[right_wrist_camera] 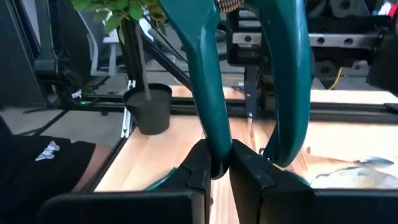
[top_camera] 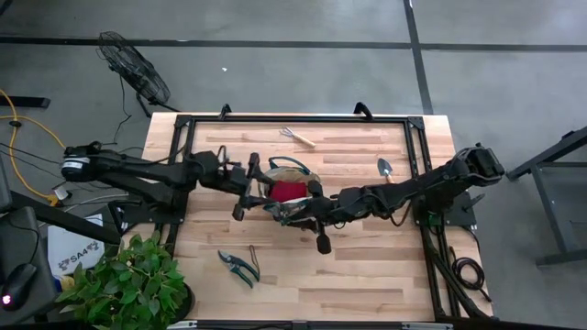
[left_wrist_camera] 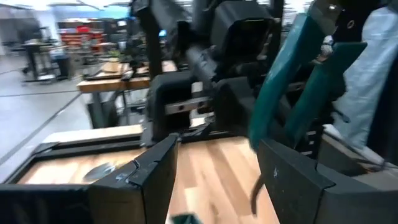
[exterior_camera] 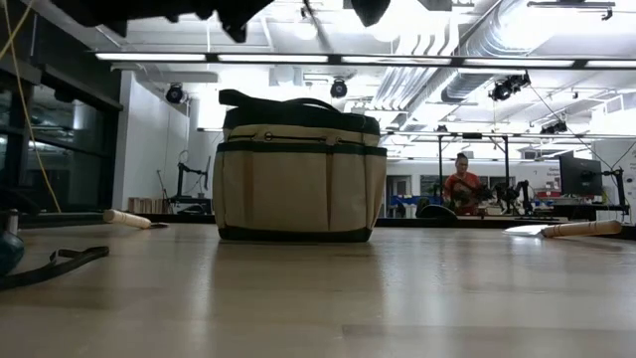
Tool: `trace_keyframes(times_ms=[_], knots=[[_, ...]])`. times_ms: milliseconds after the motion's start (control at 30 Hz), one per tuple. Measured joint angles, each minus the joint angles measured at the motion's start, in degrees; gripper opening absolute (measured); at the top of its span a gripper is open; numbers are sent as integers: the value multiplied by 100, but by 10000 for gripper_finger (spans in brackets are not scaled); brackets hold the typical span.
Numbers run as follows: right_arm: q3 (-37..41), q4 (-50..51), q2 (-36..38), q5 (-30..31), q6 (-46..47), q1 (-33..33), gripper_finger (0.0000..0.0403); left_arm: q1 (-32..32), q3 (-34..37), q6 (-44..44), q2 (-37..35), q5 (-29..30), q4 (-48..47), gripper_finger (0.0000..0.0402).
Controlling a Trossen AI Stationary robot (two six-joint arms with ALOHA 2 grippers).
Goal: Pick & Place Garden tools in Gardening bag
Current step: Put the right green shear scissors into the light brown gardening bag
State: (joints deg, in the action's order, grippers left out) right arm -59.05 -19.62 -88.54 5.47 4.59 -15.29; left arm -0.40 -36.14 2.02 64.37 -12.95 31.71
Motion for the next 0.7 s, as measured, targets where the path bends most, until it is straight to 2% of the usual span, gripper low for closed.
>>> trace_keyframes(times_ms=[133, 367, 700], knots=[[0, -21, 1, 49, -38, 11, 28, 0, -218, 13, 161, -299, -11, 213], [0, -121, 1, 349, -40, 24, 28, 0, -225, 61, 159, -306, 34, 213], [0, -496, -42, 311, -40, 213, 28, 0, -227, 120, 159, -125, 244, 213]])
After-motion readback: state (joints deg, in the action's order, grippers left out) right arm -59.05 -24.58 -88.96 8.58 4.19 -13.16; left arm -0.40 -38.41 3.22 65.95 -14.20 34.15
